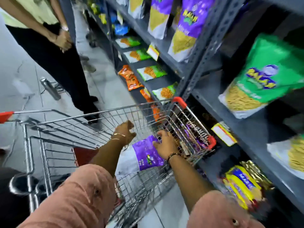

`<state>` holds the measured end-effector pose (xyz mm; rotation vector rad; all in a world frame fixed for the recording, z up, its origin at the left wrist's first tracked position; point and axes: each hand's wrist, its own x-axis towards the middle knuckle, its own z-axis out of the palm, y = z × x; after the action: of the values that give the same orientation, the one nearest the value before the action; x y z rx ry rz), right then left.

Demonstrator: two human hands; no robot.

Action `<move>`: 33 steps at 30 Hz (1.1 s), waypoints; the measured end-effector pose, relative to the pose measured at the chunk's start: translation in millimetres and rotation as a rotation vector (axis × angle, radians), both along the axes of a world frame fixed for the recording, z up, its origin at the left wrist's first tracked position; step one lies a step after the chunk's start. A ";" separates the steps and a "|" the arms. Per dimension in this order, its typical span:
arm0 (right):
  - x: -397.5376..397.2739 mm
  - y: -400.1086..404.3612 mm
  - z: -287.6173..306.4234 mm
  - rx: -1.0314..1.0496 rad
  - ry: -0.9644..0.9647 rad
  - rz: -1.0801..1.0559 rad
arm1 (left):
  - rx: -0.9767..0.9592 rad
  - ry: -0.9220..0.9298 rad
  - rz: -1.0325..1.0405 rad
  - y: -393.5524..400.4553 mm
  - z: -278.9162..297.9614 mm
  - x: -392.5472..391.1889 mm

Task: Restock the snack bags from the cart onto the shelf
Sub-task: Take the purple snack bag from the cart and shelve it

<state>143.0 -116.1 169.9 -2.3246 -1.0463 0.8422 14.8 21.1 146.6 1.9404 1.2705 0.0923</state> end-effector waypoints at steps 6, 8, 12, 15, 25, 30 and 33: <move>-21.4 27.1 -141.3 -0.295 0.390 -0.439 | -0.004 0.374 -0.279 -0.4 -127.6 -35.8; -12.9 26.7 -175.1 -0.347 0.366 -0.561 | 0.053 0.488 -0.379 -17.8 -166.6 -44.6; 14.0 22.9 -229.4 -0.465 0.253 -0.499 | -0.046 0.640 -0.423 -58.5 -220.6 -48.4; 30.6 25.8 -254.6 -0.498 0.226 -0.464 | 0.005 0.667 -0.359 -73.5 -242.1 -39.1; 54.8 33.3 -251.9 -0.382 0.291 -0.397 | 0.031 0.638 -0.212 -74.8 -262.8 -33.0; 50.0 57.8 -203.2 -0.381 0.698 -0.310 | 0.030 0.577 -0.104 -58.1 -251.0 -32.1; 37.5 77.6 -164.9 -0.274 1.095 -0.287 | 0.042 0.485 0.078 -48.2 -227.0 -32.5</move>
<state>180.5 -38.6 5.1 -1.6504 -0.1217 1.8675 -17.7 -27.0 -80.4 2.0186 1.6653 -0.3348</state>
